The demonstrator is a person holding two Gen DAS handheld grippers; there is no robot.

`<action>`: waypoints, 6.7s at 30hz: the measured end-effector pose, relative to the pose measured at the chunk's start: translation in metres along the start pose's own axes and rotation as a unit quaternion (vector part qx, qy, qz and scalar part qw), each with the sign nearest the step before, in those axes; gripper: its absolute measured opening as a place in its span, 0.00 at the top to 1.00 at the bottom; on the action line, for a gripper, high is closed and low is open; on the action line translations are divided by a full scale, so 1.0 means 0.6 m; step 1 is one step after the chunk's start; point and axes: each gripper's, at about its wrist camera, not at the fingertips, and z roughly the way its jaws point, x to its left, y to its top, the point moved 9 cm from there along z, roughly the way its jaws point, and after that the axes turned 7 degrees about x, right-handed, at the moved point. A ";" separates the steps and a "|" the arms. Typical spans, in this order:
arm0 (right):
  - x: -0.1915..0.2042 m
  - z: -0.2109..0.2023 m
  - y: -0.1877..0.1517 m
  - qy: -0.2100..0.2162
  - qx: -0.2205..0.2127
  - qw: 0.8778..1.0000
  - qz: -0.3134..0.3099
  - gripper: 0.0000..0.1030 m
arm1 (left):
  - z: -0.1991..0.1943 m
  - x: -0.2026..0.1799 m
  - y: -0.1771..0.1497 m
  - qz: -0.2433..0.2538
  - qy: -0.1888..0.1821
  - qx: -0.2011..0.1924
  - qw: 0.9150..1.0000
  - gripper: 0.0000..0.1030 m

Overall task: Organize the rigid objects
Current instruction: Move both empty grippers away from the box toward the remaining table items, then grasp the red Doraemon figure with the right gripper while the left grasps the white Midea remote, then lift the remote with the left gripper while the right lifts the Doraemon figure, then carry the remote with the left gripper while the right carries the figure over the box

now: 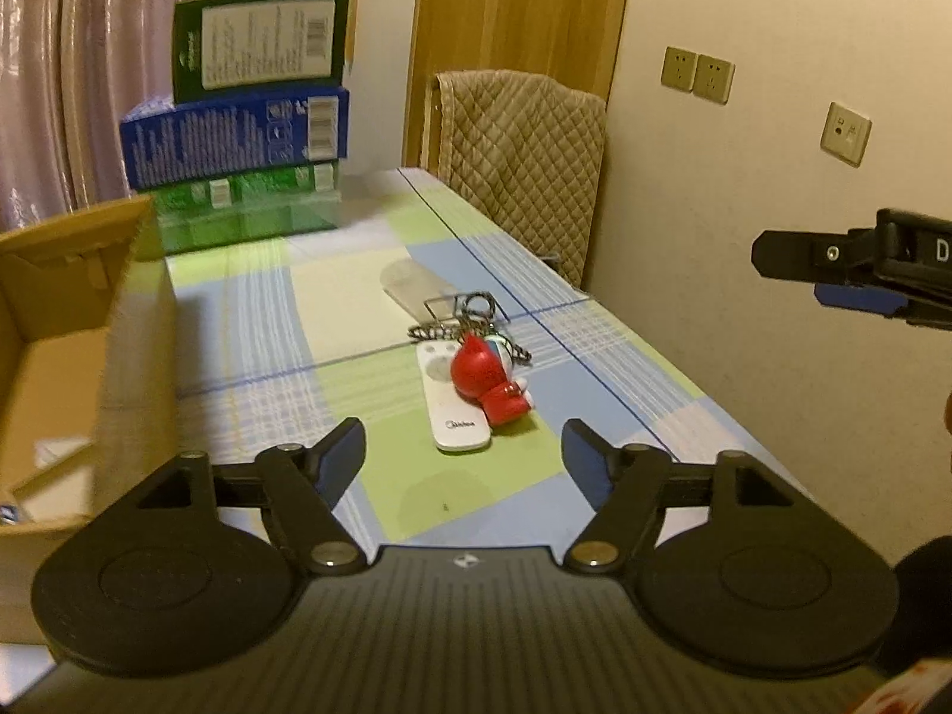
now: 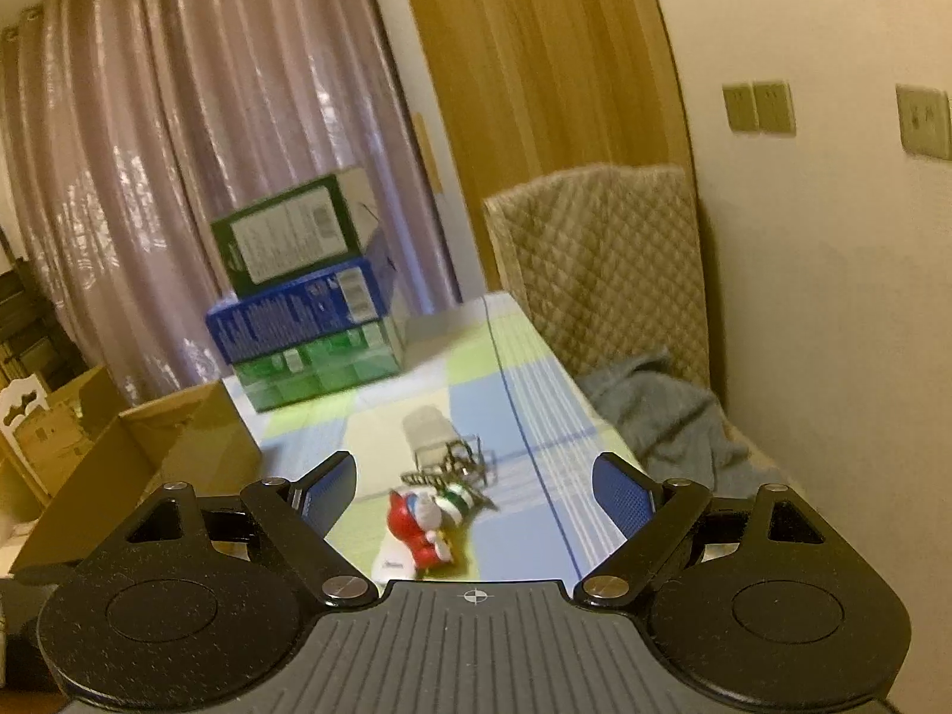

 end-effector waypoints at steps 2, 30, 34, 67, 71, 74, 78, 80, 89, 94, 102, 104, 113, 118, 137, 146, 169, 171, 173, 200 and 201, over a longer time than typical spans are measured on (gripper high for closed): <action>-0.006 0.018 -0.009 -0.003 0.012 1.000 -0.002 0.19 | 0.018 0.000 -0.007 0.001 0.003 -0.003 1.000 0.23; 0.068 0.335 -0.071 0.053 0.163 0.976 -0.132 0.52 | 0.191 0.052 -0.025 -0.005 -0.021 0.063 0.998 0.20; 0.066 0.351 -0.080 0.054 0.187 0.973 -0.124 0.53 | 0.194 0.049 -0.024 -0.002 -0.019 0.062 0.998 0.20; -0.027 0.258 -0.060 0.012 0.172 0.985 -0.017 0.62 | 0.241 0.032 -0.014 0.011 0.045 0.077 0.996 0.66; -0.002 0.245 -0.069 0.030 0.172 0.984 -0.028 0.62 | 0.180 0.033 -0.067 0.007 0.056 0.093 0.994 0.66; 0.019 0.227 -0.086 0.039 0.182 0.981 -0.047 0.62 | 0.130 0.028 -0.110 -0.005 0.054 0.104 0.993 0.66; 0.034 0.209 -0.133 0.036 0.215 0.972 -0.086 0.62 | 0.084 0.020 -0.151 0.010 0.055 0.102 0.993 0.66; 0.035 0.209 -0.152 0.034 0.230 0.968 -0.095 0.62 | 0.075 0.022 -0.160 0.016 0.058 0.092 0.994 0.65; 0.047 0.222 -0.166 0.029 0.226 0.966 -0.120 0.62 | 0.092 0.023 -0.125 0.021 0.041 0.064 0.997 0.53; 0.040 0.244 -0.162 0.025 0.220 0.968 -0.121 0.64 | 0.111 0.035 -0.124 0.006 0.038 0.072 0.997 0.53; 0.023 0.279 -0.172 0.021 0.246 0.965 -0.092 0.64 | 0.114 0.039 -0.120 -0.003 0.035 0.065 0.997 0.53; 0.025 0.281 -0.171 0.023 0.244 0.965 -0.091 0.63 | 0.114 0.040 -0.120 -0.008 0.032 0.064 0.997 0.53; 0.035 0.277 -0.167 0.007 0.235 0.966 -0.111 0.64 | 0.117 0.039 -0.115 -0.005 0.026 0.062 0.998 0.54; 0.028 0.272 -0.161 0.002 0.230 0.968 -0.103 0.64 | 0.121 0.036 -0.114 0.006 0.031 0.061 0.998 0.56; 0.042 0.253 -0.132 0.018 0.193 0.977 -0.088 0.64 | 0.111 0.034 -0.112 0.014 0.038 0.055 0.998 0.66; 0.071 0.236 -0.106 0.040 0.158 0.983 -0.081 0.64 | 0.088 0.035 -0.090 0.014 0.041 0.033 0.999 0.66; 0.136 0.060 -0.036 0.047 0.045 0.993 -0.098 0.65 | -0.071 0.049 -0.013 0.005 0.061 -0.044 0.997 0.66; 0.144 0.049 -0.034 0.048 0.045 0.993 -0.101 0.64 | -0.089 0.059 -0.009 -0.001 0.064 -0.049 0.997 0.66; 0.156 0.039 -0.033 0.055 0.045 0.992 -0.104 0.65 | -0.107 0.067 -0.005 -0.007 0.063 -0.053 0.997 0.66; 0.509 0.196 -0.043 0.203 0.124 0.948 -0.210 0.64 | -0.218 0.464 0.047 -0.078 0.166 -0.021 0.983 0.66; 0.516 0.211 -0.044 0.202 0.128 0.947 -0.214 0.64 | -0.207 0.471 0.048 -0.075 0.167 -0.017 0.983 0.66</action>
